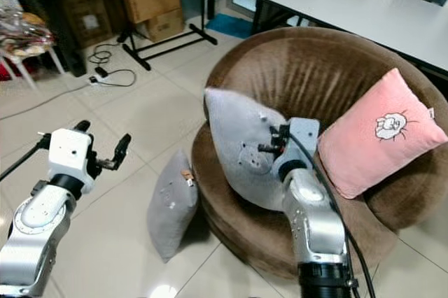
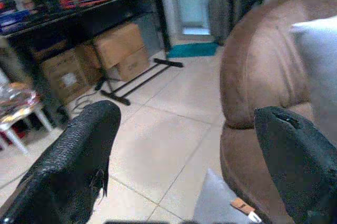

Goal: Move the pillow to the sofa from floor

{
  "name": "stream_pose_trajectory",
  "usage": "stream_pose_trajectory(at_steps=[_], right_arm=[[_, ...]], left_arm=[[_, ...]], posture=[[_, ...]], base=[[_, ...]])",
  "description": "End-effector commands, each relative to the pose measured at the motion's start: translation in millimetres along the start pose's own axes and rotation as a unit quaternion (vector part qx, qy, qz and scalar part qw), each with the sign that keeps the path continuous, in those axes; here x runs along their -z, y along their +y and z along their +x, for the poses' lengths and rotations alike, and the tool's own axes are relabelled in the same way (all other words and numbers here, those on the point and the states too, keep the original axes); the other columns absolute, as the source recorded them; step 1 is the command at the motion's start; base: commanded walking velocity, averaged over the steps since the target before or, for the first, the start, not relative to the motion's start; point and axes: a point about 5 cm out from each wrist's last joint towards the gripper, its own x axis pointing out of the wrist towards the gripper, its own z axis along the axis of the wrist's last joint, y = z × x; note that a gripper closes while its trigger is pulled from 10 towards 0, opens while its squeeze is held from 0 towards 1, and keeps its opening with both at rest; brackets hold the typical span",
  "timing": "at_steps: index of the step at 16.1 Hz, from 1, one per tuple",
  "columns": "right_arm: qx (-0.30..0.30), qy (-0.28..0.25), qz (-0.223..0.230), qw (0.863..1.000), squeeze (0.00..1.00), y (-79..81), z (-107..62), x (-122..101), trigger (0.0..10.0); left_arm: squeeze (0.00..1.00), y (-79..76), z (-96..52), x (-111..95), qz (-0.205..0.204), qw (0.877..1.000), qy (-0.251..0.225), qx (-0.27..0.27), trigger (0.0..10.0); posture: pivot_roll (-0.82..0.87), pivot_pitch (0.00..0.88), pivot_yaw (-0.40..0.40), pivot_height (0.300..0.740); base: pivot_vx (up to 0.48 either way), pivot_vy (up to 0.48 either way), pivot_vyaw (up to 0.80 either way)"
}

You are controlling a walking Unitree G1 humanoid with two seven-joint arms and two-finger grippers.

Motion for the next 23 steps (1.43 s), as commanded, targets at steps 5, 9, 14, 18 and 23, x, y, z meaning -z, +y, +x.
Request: stream_pose_trajectory(at_steps=[5, 9, 14, 18, 23], right_arm=[[-0.004, -0.009, -0.002, 1.0, 0.0, -8.7, -4.2, -0.1, 10.0], [-0.001, -0.005, -0.01, 1.0, 0.0, -8.6, -2.4, 1.7, 10.0], [-0.01, -0.012, -0.018, 1.0, 0.0, -8.2, 4.8, -2.1, 10.0], [-0.015, -0.015, -0.023, 1.0, 0.0, -7.1, 6.7, -4.2, 10.0], [-0.007, -0.013, -0.023, 1.0, 0.0, -11.0, 6.5, -2.8, 10.0]], left_arm=[[0.0, 1.5, 1.5, -6.4, 0.005, 1.0, -0.015, -0.007, 10.0], [0.0, 1.0, 3.8, -9.3, -0.01, 1.0, -0.02, 0.002, 10.0], [0.0, 1.7, 2.1, -6.7, 0.004, 1.0, -0.015, 0.009, 10.0], [0.0, 6.3, 2.3, -6.8, 0.002, 1.0, -0.014, 0.006, 10.0], [0.0, 5.1, 3.1, -6.1, 0.003, 1.0, -0.013, 0.015, 10.0]], posture=[[-0.02, 0.0, 0.012, 0.74], [-0.02, 0.0, 0.013, 0.74], [0.0, 0.0, 0.006, 0.74], [0.0, 0.0, 0.006, 0.74], [0.0, 0.0, 0.009, 0.74]], base=[[0.0, 0.0, -0.77], [0.223, 0.0, -0.1], [0.348, 0.0, -0.58], [0.352, 0.0, 0.0], [0.349, 0.0, 0.0]])
